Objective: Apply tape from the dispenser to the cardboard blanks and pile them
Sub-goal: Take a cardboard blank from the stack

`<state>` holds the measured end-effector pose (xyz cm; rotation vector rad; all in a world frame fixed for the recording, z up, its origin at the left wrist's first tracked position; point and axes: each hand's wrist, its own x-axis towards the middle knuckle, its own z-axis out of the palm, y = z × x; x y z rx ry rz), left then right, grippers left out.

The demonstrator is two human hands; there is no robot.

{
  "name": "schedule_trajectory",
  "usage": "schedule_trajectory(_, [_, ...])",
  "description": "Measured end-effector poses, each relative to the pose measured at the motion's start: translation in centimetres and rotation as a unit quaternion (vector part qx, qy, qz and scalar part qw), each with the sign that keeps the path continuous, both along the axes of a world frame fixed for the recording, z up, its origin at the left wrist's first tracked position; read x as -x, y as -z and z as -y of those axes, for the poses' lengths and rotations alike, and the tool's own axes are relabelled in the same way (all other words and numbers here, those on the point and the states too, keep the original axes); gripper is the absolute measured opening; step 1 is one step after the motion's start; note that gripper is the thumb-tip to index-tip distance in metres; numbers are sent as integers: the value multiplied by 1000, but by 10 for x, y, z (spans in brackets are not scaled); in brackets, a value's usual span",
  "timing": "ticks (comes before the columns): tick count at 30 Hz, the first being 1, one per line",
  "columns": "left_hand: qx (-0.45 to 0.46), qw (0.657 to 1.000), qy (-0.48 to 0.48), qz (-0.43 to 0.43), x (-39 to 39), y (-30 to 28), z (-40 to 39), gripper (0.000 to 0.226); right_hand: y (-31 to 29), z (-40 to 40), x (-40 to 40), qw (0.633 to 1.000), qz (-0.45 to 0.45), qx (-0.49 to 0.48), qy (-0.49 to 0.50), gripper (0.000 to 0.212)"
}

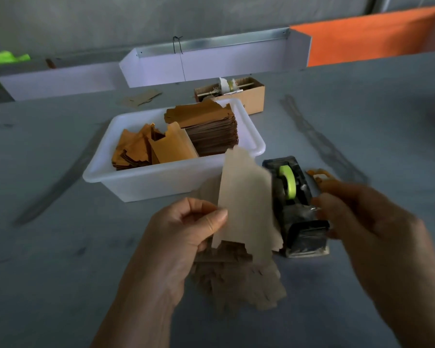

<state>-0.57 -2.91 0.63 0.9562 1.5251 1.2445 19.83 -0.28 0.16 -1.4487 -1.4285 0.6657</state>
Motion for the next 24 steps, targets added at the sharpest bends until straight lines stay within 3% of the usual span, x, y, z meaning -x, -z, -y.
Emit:
schedule_trajectory(5, [-15, 1000, 5, 25, -4, 2, 2, 34, -7, 15, 23, 995, -22, 57, -79, 49])
schedule_trajectory(9, [-12, 998, 15, 67, -5, -1, 5, 32, -3, 14, 23, 992, -31, 82, -90, 39])
schedule_trajectory(12, [-7, 997, 23, 73, -3, -1, 6, 30, -1, 15, 22, 981, -125, 100, -114, 17])
schedule_trajectory(17, [3, 993, 59, 103, -5, -4, 6, 33, 5, 13, 23, 945, -250, 150, -151, 16])
schedule_trajectory(24, [-4, 997, 52, 54, -8, -10, 8, 28, 13, 12, 24, 943, -243, 149, -173, 21])
